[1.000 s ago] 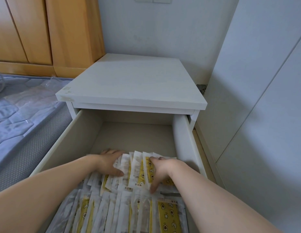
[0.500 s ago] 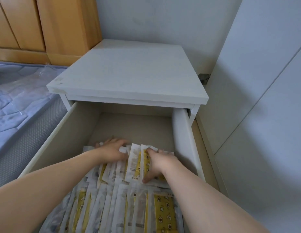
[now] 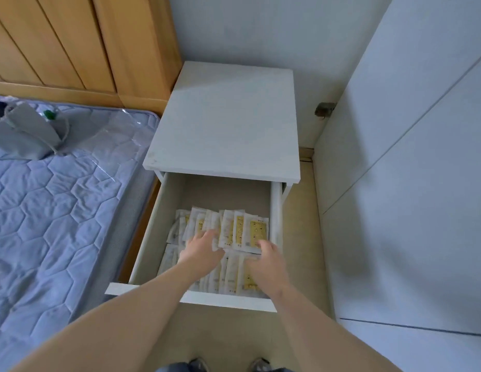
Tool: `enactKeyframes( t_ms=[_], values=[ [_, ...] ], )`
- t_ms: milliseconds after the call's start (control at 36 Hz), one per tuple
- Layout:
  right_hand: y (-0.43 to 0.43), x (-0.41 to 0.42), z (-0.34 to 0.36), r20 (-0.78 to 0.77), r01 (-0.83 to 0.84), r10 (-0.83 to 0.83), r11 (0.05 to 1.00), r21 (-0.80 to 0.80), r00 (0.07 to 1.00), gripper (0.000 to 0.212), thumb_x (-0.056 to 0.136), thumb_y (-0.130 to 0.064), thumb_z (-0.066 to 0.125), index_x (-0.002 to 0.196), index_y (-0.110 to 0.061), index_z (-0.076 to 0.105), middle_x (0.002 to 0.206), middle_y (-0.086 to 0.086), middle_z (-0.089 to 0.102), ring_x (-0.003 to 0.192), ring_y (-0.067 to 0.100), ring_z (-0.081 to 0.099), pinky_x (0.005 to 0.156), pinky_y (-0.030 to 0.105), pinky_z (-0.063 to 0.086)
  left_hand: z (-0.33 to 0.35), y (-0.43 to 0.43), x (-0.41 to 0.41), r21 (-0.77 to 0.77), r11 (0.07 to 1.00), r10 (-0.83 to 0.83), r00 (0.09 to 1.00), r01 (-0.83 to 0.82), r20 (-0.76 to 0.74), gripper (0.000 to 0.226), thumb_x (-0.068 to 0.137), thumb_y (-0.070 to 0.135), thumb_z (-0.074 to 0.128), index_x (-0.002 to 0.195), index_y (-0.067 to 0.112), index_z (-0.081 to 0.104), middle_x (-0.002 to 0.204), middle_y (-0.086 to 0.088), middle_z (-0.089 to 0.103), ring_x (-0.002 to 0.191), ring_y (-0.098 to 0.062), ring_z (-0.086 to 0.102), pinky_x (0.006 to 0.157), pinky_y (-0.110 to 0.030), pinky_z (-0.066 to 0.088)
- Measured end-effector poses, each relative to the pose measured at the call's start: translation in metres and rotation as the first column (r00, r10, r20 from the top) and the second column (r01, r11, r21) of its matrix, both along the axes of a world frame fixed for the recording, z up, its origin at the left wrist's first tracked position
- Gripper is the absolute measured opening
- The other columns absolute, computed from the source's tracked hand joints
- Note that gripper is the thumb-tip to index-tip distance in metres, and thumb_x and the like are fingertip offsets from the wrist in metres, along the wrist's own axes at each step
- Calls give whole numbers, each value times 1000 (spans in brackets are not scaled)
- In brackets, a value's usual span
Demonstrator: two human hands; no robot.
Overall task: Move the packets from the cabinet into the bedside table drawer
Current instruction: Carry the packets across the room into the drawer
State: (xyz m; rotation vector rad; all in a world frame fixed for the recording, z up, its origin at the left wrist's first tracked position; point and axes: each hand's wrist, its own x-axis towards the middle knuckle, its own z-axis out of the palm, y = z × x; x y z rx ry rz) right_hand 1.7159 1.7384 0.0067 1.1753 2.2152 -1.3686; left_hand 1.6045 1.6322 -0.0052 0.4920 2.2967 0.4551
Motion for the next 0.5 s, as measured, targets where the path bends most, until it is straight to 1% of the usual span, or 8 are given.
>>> enactKeyframes(
  t_ms=[56, 139, 250, 278, 306, 361, 444, 500],
  values=[
    [-11, 19, 33, 21, 15, -15, 1000, -11, 1000, 57, 84, -15, 50, 139, -17, 36, 141, -1, 36, 128, 22, 37, 105, 41, 38, 35, -7, 19, 6, 1000, 8, 1000, -8, 8, 51, 93, 28, 51, 141, 27, 33, 147, 1, 33, 122, -24, 45, 95, -41, 48],
    [-25, 41, 74, 48, 97, -95, 994, -52, 994, 56, 85, -18, 52, 138, -18, 37, 141, -1, 37, 129, 22, 37, 106, 40, 36, 79, -15, 43, 14, 1000, 6, 1000, -6, 6, 51, 93, 26, 52, 141, 26, 33, 147, 1, 33, 130, -20, 36, 101, -35, 40],
    [-42, 71, 119, 44, 228, -224, 969, -99, 974, 50, 84, -21, 53, 133, -19, 42, 120, -3, 45, 117, 19, 47, 101, 36, 41, 127, -25, 65, 40, 998, -53, 999, 54, -11, 52, 93, 24, 51, 142, 25, 32, 149, 1, 31, 134, -20, 30, 104, -35, 35],
    [-48, 78, 128, 48, 255, -251, 960, -116, 967, 50, 86, -22, 52, 134, -20, 41, 121, -3, 45, 115, 18, 48, 98, 33, 42, 136, -28, 69, 45, 997, -63, 998, 63, -11, 52, 93, 25, 51, 141, 25, 32, 149, 1, 31, 134, -21, 31, 105, -36, 36],
    [-54, 86, 134, 51, 283, -279, 951, -122, 959, 52, 87, -24, 52, 137, -21, 39, 128, -1, 44, 116, 17, 48, 94, 29, 42, 144, -32, 73, 52, 996, -72, 997, 72, -14, 51, 93, 26, 51, 141, 25, 33, 148, 1, 31, 131, -21, 34, 104, -36, 39],
    [-65, 100, 148, 59, 347, -342, 929, -128, 938, 56, 87, -26, 53, 140, -21, 36, 136, 1, 41, 114, 18, 51, 87, 28, 43, 157, -38, 78, 75, 991, -107, 994, 109, -32, 50, 92, 26, 51, 139, 26, 34, 146, 1, 34, 122, -23, 45, 98, -37, 45],
    [-82, 116, 157, 39, 449, -447, 887, -107, 894, 56, 86, -28, 54, 139, -20, 38, 128, 4, 47, 108, 22, 57, 80, 29, 45, 171, -43, 87, 103, 978, -178, 982, 183, -57, 49, 91, 25, 51, 138, 26, 36, 143, 0, 38, 113, -26, 54, 91, -38, 50],
    [-93, 129, 158, 32, 485, -484, 872, -74, 875, 55, 84, -31, 53, 136, -19, 41, 126, 2, 49, 106, 21, 57, 84, 32, 49, 176, -46, 96, 128, 960, -242, 968, 249, -69, 49, 91, 22, 51, 137, 26, 36, 144, 2, 37, 107, -23, 56, 84, -33, 49]
  ],
)
